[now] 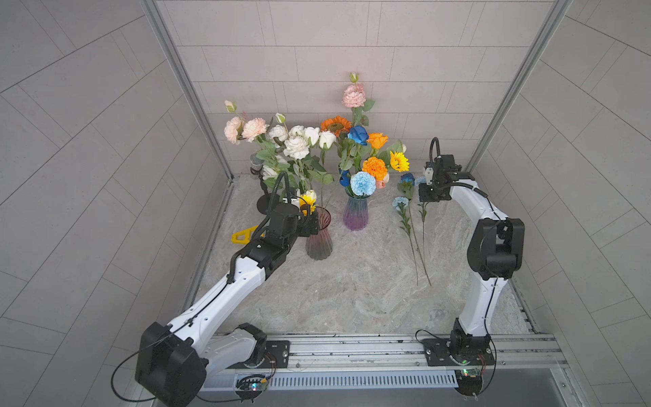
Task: Pick out blue flowers from the vase
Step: Place the flower at the center of the board, then pick up the flower from the vase.
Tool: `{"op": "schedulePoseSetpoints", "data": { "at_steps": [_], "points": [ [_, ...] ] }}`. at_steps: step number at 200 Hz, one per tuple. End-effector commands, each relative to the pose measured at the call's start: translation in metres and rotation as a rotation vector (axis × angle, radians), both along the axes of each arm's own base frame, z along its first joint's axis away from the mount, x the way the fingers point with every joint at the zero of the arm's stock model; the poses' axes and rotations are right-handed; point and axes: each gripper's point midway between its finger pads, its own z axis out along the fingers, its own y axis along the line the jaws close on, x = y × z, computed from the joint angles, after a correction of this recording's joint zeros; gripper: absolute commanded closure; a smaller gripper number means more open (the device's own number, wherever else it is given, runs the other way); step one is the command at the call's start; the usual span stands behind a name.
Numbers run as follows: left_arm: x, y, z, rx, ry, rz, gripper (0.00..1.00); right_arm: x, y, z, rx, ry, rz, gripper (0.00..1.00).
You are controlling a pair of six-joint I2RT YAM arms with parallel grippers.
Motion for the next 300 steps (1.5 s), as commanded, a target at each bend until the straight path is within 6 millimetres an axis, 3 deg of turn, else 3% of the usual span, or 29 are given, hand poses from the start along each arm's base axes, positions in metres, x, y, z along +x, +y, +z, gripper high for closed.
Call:
{"op": "schedulePoseSetpoints", "data": {
  "at_steps": [1, 45, 67, 79, 99, 121, 139, 158, 179, 220, 240, 256, 300],
  "points": [
    [0.000, 0.003, 0.004, -0.005, -0.018, 0.004, 0.00, 0.000, -0.003, -0.014, -0.028, 0.057, 0.038, 1.00],
    [-0.001, 0.002, 0.002, -0.013, -0.020, -0.002, 0.00, 0.004, -0.005, -0.070, 0.021, 0.149, 0.025, 1.00],
    [-0.002, 0.002, 0.002, -0.014, -0.020, -0.002, 0.00, 0.000, -0.006, -0.072, 0.024, 0.155, 0.017, 0.78],
    [-0.001, 0.002, 0.001, -0.010, -0.019, -0.003, 0.00, 0.000, -0.007, -0.059, 0.021, 0.122, 0.007, 0.61],
    [-0.001, 0.002, 0.002, -0.008, -0.021, -0.004, 0.00, -0.003, -0.010, -0.027, -0.001, 0.050, -0.014, 0.49],
    [-0.002, 0.002, 0.004, -0.012, -0.027, -0.003, 0.00, -0.012, -0.015, 0.018, -0.026, -0.041, -0.041, 0.44],
    [-0.002, 0.001, 0.005, -0.017, -0.026, -0.007, 0.00, -0.027, -0.006, 0.060, -0.001, -0.139, -0.049, 0.43],
    [-0.002, 0.003, 0.004, -0.015, -0.025, -0.002, 0.00, -0.053, 0.019, 0.102, 0.048, -0.260, -0.028, 0.45],
    [-0.001, 0.003, 0.003, -0.014, -0.020, 0.002, 0.00, -0.090, 0.068, 0.140, 0.096, -0.390, 0.051, 0.46],
    [-0.002, 0.006, 0.004, -0.014, -0.015, 0.005, 0.00, -0.165, 0.171, 0.186, 0.365, -0.525, 0.287, 0.46],
    [-0.001, 0.009, 0.004, -0.018, -0.011, 0.013, 0.00, -0.195, 0.209, 0.197, 0.463, -0.552, 0.376, 0.46],
    [0.000, 0.011, 0.003, -0.022, -0.005, 0.021, 0.00, -0.206, 0.235, 0.200, 0.603, -0.554, 0.418, 0.46],
    [0.000, 0.012, 0.003, -0.040, 0.000, 0.032, 0.00, -0.201, 0.294, 0.190, 0.811, -0.568, 0.487, 0.47]
  ]
}}
